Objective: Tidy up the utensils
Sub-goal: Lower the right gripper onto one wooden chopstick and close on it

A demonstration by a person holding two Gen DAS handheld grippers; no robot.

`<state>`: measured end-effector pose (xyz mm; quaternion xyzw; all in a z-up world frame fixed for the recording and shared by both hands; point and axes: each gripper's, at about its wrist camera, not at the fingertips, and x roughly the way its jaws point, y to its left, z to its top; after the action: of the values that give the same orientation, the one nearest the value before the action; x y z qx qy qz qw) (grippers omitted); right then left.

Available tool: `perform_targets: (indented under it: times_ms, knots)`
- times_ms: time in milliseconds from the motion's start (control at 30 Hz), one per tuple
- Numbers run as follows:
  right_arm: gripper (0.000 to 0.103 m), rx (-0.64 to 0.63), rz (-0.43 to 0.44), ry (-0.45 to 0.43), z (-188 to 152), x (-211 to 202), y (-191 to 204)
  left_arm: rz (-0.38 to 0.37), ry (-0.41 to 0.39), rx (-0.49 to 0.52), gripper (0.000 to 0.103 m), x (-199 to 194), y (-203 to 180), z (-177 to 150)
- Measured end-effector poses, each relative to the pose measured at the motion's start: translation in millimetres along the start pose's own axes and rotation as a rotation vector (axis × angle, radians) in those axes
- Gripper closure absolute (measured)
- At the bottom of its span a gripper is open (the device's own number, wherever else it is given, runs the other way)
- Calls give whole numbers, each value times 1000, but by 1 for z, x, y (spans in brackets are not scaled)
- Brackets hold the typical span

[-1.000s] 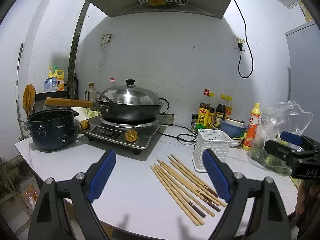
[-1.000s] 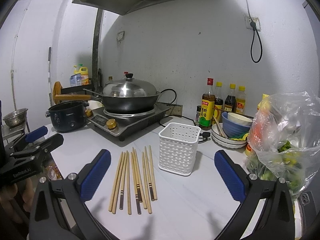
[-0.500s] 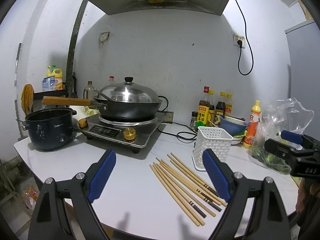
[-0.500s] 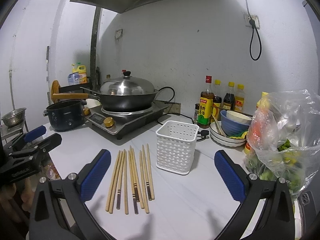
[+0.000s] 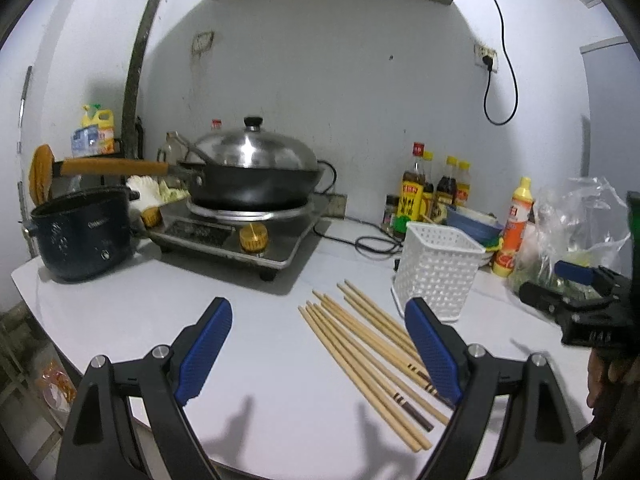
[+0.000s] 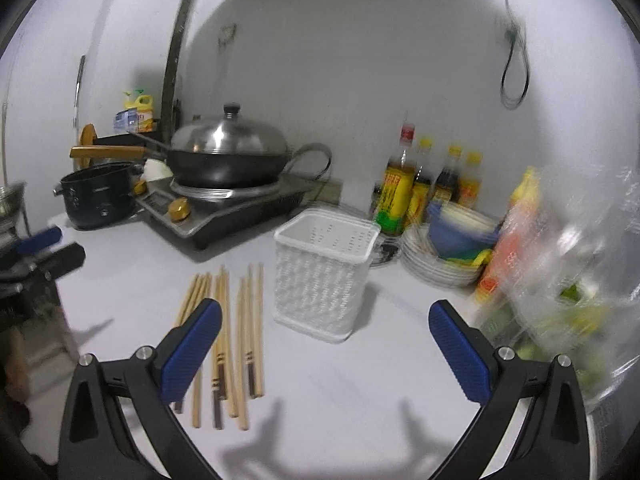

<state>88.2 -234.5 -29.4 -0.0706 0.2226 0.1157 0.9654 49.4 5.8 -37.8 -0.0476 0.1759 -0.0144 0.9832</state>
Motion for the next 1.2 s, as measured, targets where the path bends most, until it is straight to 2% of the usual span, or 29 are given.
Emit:
perform_targets:
  times_ms: [167,300,367,433,600,667,767,1200]
  knots:
    - [1,107,91,157,-5,43,-13,10,47,-17,15,20,13,-10]
    - [8,78,114,225,-8,71,0,18,91,-42,15,35,28,-15]
    - [26,63,122,258,-9,87,7,18,108,-52,15,40,34,-17]
    - [37,47,131,292,-8,102,15,17,129,-69,15,46,42,-19]
    - [49,-6,155,366,-9,136,35,8,167,-95,15,58,58,-22]
    - [61,-30,148,391,-8,148,42,8,177,-104,15,62,64,-23]
    - [70,-57,137,420,-8,163,51,10,190,-129,15,69,76,-25]
    - [85,-126,145,513,-5,202,72,-11,241,-191,15,93,103,-28]
